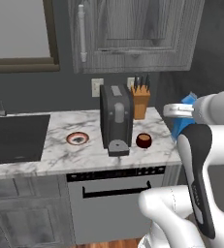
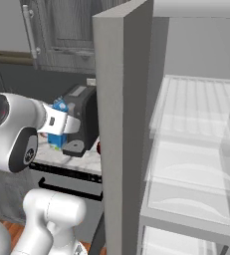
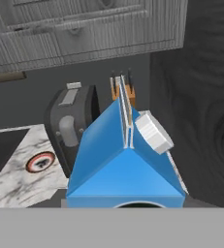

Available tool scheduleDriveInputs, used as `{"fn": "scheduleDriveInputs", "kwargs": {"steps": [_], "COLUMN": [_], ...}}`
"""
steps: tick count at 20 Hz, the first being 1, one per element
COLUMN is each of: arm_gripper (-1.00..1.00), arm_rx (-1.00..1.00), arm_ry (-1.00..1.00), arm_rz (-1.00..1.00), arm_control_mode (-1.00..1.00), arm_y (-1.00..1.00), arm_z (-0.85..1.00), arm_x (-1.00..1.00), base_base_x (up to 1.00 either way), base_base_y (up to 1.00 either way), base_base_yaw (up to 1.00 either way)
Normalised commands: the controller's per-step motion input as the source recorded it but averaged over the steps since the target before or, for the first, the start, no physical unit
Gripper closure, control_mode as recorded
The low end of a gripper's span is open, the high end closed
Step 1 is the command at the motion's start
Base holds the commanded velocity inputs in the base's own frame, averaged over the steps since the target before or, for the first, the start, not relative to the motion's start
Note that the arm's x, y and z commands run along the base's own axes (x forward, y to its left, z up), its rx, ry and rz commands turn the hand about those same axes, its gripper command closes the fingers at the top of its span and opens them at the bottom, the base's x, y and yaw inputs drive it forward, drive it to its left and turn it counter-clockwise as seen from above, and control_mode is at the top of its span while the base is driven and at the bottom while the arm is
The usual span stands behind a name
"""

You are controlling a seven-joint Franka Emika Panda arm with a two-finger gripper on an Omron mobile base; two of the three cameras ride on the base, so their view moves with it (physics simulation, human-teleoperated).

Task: Take a sugar cube from the saucer and place it inside the coffee. Then, grab milk from the fridge and place it next to the coffee on the counter to sweeten the coffee.

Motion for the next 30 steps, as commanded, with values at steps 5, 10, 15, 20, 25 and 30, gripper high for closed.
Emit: {"fn": "scheduleDriveInputs", "kwargs": {"steps": [5, 10, 15, 20, 25, 30], "arm_gripper": [1.00, 1.00, 1.00, 1.00, 1.00, 1.00], "arm_rx": [0.00, -0.01, -0.03, -0.04, -0.05, -0.02], "arm_ry": [0.00, 0.00, 0.01, 0.00, 0.00, 0.01], "arm_rz": [0.00, 0.00, 0.00, 0.00, 0.00, 0.00], "arm_control_mode": [1.00, -1.00, -1.00, -1.00, -1.00, -1.00], "arm_y": [0.00, -0.02, -0.17, -0.27, -0.12, -0.12], "arm_z": [0.00, -0.06, -0.25, -0.30, -0.23, -0.23], "arm_x": [0.00, 0.08, 0.28, 0.22, 0.34, 0.38], "base_base_x": [0.03, 0.02, 0.00, 0.00, 0.00, 0.00], "base_base_y": [0.00, 0.00, 0.00, 0.00, 0.00, 0.00], "base_base_yaw": [0.00, 0.00, 0.00, 0.00, 0.00, 0.00]}}
